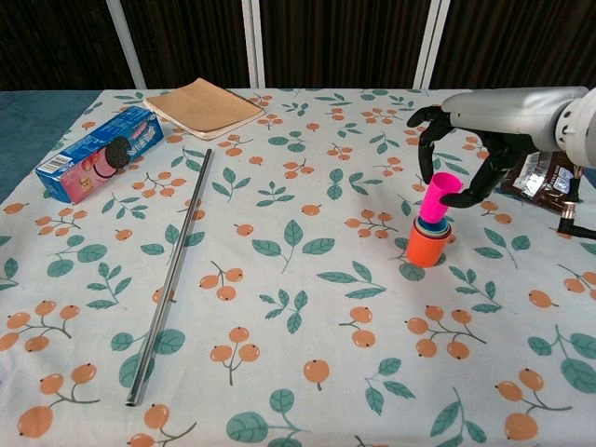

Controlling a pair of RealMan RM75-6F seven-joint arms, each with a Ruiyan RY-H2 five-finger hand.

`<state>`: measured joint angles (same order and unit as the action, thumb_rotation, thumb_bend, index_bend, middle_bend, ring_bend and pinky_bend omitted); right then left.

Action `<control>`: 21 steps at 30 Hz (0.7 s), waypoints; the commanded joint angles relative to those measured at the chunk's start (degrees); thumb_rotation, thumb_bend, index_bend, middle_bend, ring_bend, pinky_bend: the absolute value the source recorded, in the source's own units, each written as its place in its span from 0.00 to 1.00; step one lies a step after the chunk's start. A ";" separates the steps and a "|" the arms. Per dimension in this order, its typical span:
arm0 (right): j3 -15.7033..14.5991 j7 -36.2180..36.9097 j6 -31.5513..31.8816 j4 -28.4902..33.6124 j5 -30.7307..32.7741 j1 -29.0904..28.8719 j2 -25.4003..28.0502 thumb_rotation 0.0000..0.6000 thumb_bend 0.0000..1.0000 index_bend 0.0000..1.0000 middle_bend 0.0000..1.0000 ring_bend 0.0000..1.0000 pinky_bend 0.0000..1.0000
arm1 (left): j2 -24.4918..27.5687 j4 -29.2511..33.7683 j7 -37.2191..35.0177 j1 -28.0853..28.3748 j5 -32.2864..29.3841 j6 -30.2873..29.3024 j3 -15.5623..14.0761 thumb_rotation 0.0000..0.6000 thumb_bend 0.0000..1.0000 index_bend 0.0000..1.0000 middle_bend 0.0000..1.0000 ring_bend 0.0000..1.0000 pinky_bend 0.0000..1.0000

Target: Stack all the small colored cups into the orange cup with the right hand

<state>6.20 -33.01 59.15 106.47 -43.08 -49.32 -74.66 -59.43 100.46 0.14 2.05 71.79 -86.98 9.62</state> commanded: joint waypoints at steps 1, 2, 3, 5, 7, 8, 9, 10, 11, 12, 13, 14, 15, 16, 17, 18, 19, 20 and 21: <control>-0.24 0.27 -0.16 -0.07 -0.18 0.21 -0.02 1.00 0.41 0.55 0.00 0.08 1.00 | 0.02 0.03 -0.03 -0.03 -0.02 -0.04 0.01 1.00 0.41 0.18 0.03 0.01 0.19; -0.30 0.33 -0.19 -0.11 -0.28 0.26 -0.03 1.00 0.41 0.55 0.00 0.08 1.00 | 0.02 0.04 -0.03 -0.04 -0.02 -0.05 0.00 1.00 0.41 0.18 0.03 0.01 0.19; -0.39 0.40 -0.25 -0.17 -0.39 0.31 -0.06 1.00 0.41 0.55 0.00 0.08 1.00 | 0.02 0.02 -0.02 -0.05 0.01 -0.05 -0.02 1.00 0.41 0.18 0.03 0.01 0.19; -0.47 0.51 -0.36 -0.27 -0.50 0.36 -0.15 1.00 0.41 0.55 0.00 0.08 1.00 | 0.00 0.00 0.05 -0.03 0.06 -0.04 -0.05 1.00 0.41 0.18 0.03 0.01 0.19; -0.54 0.77 -0.49 -0.52 -0.65 0.45 -0.38 1.00 0.41 0.55 0.00 0.08 1.00 | -0.01 0.01 0.10 -0.03 0.09 -0.08 -0.06 1.00 0.41 0.18 0.03 0.01 0.19; -0.57 0.89 -0.54 -0.64 -0.69 0.50 -0.48 1.00 0.41 0.55 0.00 0.08 1.00 | -0.01 0.00 0.09 -0.04 0.07 -0.10 -0.05 1.00 0.41 0.18 0.03 0.01 0.19; -0.59 1.03 -0.58 -0.76 -0.75 0.56 -0.59 1.00 0.41 0.53 0.00 0.08 0.99 | -0.01 0.00 0.06 -0.05 0.04 -0.10 -0.04 1.00 0.41 0.18 0.03 0.01 0.19; -0.66 1.23 -0.68 -0.98 -0.83 0.65 -0.76 1.00 0.41 0.48 0.00 0.08 0.82 | 0.00 0.00 0.00 -0.06 0.01 -0.11 -0.01 1.00 0.41 0.18 0.03 0.01 0.19; -0.74 1.38 -0.79 -1.23 -0.88 0.71 -0.94 1.00 0.41 0.44 0.00 0.08 0.68 | 0.01 0.00 -0.03 -0.06 -0.01 -0.11 0.01 1.00 0.41 0.18 0.03 0.01 0.19; -0.80 1.44 -0.85 -1.43 -0.93 0.75 -1.08 1.00 0.41 0.37 0.00 0.08 0.47 | 0.02 -0.02 -0.03 -0.05 -0.02 -0.10 0.01 1.00 0.41 0.18 0.03 0.01 0.19; -0.89 1.49 -0.89 -1.72 -1.02 0.80 -1.29 1.00 0.41 0.32 0.00 0.08 0.35 | 0.03 -0.01 -0.03 -0.05 -0.01 -0.08 0.01 1.00 0.41 0.18 0.03 0.01 0.19; -0.96 1.43 -0.87 -1.96 -1.06 0.81 -1.46 1.00 0.41 0.25 0.00 0.08 0.27 | 0.03 -0.02 -0.03 -0.05 -0.01 -0.07 0.00 1.00 0.41 0.18 0.03 0.01 0.19; -1.06 1.35 -0.98 -2.25 -1.07 0.80 -1.67 1.00 0.39 0.18 0.00 0.08 0.24 | 0.03 -0.03 -0.02 -0.03 0.00 -0.04 -0.01 1.00 0.41 0.18 0.03 0.01 0.19; -1.12 1.41 -1.22 -2.32 -0.94 0.79 -1.74 1.00 0.36 0.11 0.00 0.07 0.20 | 0.02 -0.02 -0.01 -0.02 0.00 -0.02 -0.01 1.00 0.41 0.18 0.03 0.01 0.19; -1.17 1.42 -1.54 -2.38 -0.72 0.73 -1.74 1.00 0.34 0.07 0.00 0.06 0.18 | 0.02 -0.01 0.01 -0.01 -0.02 -0.01 -0.01 1.00 0.41 0.18 0.04 0.01 0.20; -1.22 1.33 -1.75 -2.41 -0.56 0.66 -1.70 1.00 0.31 0.03 0.00 0.05 0.17 | 0.04 0.00 0.02 -0.02 -0.05 0.00 -0.01 1.00 0.41 0.18 0.04 0.01 0.20; -1.36 1.01 -2.11 -2.45 -0.28 0.48 -1.56 1.00 0.29 0.01 0.00 0.04 0.17 | 0.07 0.02 0.04 -0.01 -0.08 0.01 0.00 1.00 0.41 0.18 0.04 0.01 0.20; -1.43 0.80 -2.28 -2.41 -0.04 0.38 -1.42 1.00 0.28 0.00 0.00 0.04 0.17 | 0.08 0.04 0.02 -0.01 -0.10 0.01 0.02 1.00 0.41 0.18 0.04 0.01 0.20; -1.40 0.62 -2.42 -2.32 0.29 0.25 -1.27 1.00 0.27 0.00 0.00 0.04 0.17 | 0.08 0.02 0.02 -0.02 -0.10 -0.03 0.04 1.00 0.41 0.18 0.04 0.01 0.20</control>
<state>4.85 -32.21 56.89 104.11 -43.01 -48.94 -76.07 -59.35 100.49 0.16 2.04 71.69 -87.00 9.65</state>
